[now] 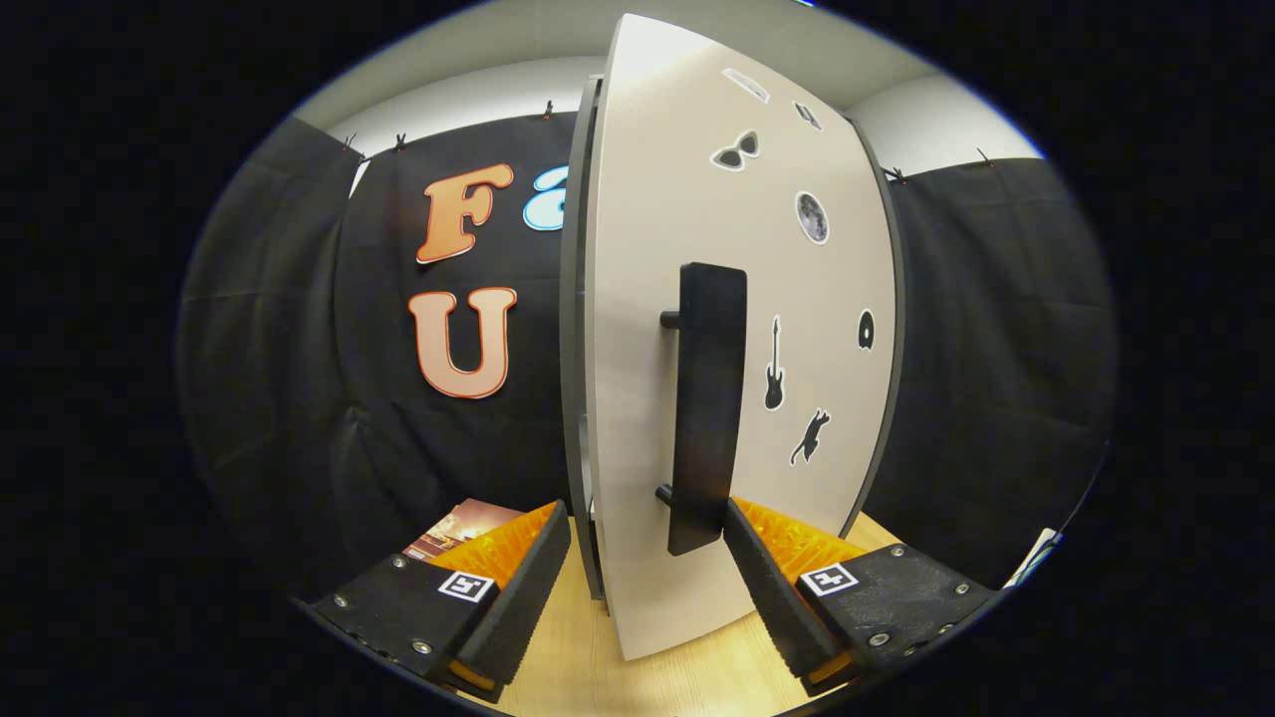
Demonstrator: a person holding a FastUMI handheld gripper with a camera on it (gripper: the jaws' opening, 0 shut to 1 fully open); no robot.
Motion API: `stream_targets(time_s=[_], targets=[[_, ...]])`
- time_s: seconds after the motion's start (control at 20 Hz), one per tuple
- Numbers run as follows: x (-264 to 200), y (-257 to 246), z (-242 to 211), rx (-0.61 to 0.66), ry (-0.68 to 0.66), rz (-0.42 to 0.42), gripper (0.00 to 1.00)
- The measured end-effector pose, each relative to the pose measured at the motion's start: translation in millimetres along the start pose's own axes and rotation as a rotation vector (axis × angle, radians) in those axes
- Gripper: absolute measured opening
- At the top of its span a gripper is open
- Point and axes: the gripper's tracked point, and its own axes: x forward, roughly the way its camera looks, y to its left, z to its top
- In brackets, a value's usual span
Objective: Open the shoe cabinet door, grab the shoes and put them into the shoe cabinet, then close the shoe cabinet door.
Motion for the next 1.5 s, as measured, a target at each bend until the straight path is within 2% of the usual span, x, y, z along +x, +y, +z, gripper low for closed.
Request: stream_targets(time_s=[0.15,0.7,0.8,1.05,1.15,1.3,1.5], targets=[[15.6,10.0,4.8,0.026,0.002,0.004,0.96],[80.7,32.9,16.8,0.047,0.048,0.103,0.96],[73.2,28.6,25.0,0.084,0.056,0.119,0.96],[33.4,7.2,55.7,0.039,0.11,0.138,0.96],[10.4,-1.5,90.2,0.041,0.084,0.157,0.96],[-24.9,-26.7,145.0,0.016,0.014,0.125,0.96],[-78.0,-49.2,196.0,0.062,-0.08,0.098,0.96]])
